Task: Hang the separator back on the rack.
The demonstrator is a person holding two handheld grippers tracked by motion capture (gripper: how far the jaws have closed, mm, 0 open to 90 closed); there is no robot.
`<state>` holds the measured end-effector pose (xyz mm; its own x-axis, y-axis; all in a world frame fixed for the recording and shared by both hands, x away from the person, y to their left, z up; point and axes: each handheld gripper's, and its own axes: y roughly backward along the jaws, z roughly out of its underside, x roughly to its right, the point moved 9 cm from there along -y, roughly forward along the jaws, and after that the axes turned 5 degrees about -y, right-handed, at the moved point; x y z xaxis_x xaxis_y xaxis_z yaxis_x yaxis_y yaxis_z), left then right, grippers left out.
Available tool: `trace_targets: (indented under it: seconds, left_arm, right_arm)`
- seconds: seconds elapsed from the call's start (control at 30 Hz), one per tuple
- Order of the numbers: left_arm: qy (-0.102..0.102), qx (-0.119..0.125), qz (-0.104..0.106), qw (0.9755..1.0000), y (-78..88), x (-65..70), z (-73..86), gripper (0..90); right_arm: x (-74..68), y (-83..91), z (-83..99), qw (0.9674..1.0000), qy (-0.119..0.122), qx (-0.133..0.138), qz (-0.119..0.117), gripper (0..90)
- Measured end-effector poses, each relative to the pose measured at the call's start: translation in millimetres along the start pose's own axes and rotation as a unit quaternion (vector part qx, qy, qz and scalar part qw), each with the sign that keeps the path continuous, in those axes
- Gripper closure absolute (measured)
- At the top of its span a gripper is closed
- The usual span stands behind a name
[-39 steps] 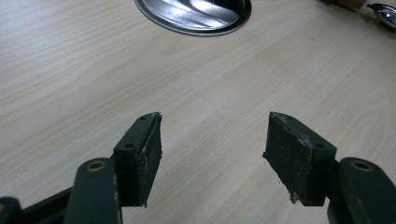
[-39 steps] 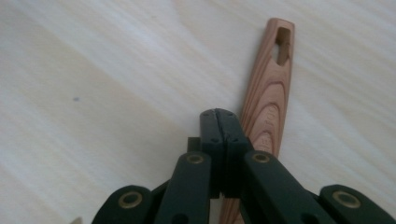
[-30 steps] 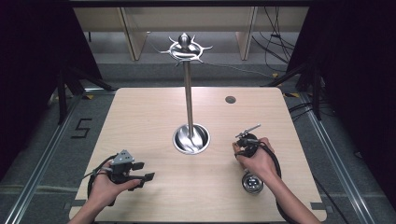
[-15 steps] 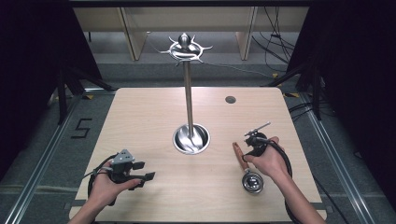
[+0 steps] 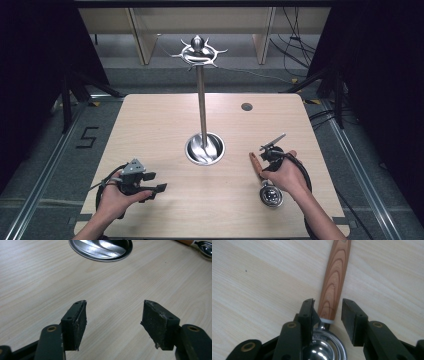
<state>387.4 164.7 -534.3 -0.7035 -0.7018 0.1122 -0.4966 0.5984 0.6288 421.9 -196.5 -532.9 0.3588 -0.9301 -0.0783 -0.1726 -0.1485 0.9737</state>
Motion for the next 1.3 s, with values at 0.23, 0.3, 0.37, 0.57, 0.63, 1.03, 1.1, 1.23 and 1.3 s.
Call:
trace_targets:
  seconds: [0.23, 0.3, 0.37, 0.57, 0.63, 1.03, 1.1, 1.23, 1.3]
  left_arm:
    - [-0.003, -0.009, 0.005, 0.9999, -1.4, 0.1, 1.9, 35.7]
    - [-0.001, -0.007, 0.005, 1.0000, -2.5, 1.8, 1.7, 35.7]
    - [-0.007, -0.010, 0.003, 0.9999, -2.6, 0.7, 1.9, 35.7]
    - [0.000, -0.002, 0.008, 1.0000, -1.3, 2.3, 0.5, 35.7]
    - [-0.009, -0.009, 0.009, 0.9999, 0.0, 1.2, 1.9, 35.7]
    - [-0.008, -0.004, 0.007, 0.9999, -0.1, -0.1, 0.2, 35.8]
    - [-0.004, -0.005, 0.002, 1.0000, -0.1, -2.3, 0.5, 35.9]
    - [-0.002, -0.001, 0.007, 1.0000, -0.6, -1.2, -0.4, 35.8]
    - [-0.002, -0.001, 0.007, 1.0000, -0.2, -1.1, -0.4, 35.9]
  right_arm:
    - [0.6, -7.1, -4.6, 0.9999, 0.006, -0.011, -0.008, 63.3]
    - [-0.7, -12.9, -6.7, 0.9997, 0.007, -0.006, -0.023, 63.3]
    - [4.6, -16.4, -5.8, 0.9998, 0.015, -0.015, 0.006, 64.4]
    - [6.7, -24.1, -9.7, 0.9999, 0.005, -0.009, -0.010, 65.3]
    - [7.5, -26.2, -11.1, 1.0000, 0.004, -0.002, -0.008, 65.3]
    - [2.3, -30.4, -7.4, 0.9996, -0.016, -0.024, 0.004, 66.6]
    - [0.8, -29.9, -6.0, 0.9992, -0.024, -0.033, 0.006, 66.8]
    - [2.8, -31.0, -6.3, 0.9993, -0.005, -0.033, 0.019, 67.4]
    - [2.7, -30.9, -6.1, 0.9992, -0.006, -0.033, 0.022, 67.9]
